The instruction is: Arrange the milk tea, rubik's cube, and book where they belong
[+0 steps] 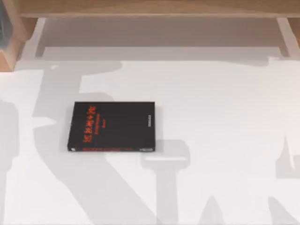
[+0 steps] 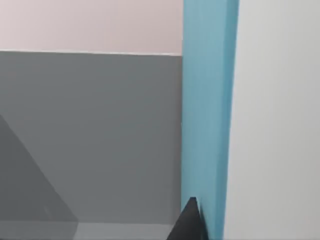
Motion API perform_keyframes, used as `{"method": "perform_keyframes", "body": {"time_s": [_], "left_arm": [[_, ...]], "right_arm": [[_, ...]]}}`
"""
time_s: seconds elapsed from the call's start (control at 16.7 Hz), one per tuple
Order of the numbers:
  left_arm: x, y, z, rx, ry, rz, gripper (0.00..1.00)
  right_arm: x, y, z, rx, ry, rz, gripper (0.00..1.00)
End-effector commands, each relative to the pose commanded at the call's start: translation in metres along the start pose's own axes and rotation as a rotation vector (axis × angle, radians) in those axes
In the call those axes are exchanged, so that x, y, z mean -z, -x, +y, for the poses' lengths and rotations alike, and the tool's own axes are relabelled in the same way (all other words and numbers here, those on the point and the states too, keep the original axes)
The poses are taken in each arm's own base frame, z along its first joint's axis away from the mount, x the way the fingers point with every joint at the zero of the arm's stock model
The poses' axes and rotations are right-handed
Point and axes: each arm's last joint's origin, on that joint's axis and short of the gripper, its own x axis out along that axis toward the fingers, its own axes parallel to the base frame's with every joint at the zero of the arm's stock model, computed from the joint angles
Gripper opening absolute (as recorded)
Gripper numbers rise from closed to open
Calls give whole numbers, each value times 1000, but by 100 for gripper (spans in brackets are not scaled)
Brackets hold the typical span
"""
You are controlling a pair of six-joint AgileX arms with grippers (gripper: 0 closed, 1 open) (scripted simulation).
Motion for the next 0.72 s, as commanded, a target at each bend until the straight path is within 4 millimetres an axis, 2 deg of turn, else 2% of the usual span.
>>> {"method": "perform_keyframes", "body": {"time_s": [0.72], "left_arm": [[-11,11,1,-3,-2,-2,0]], "right_arm": [[0,0,0,0,0,0,100]]}}
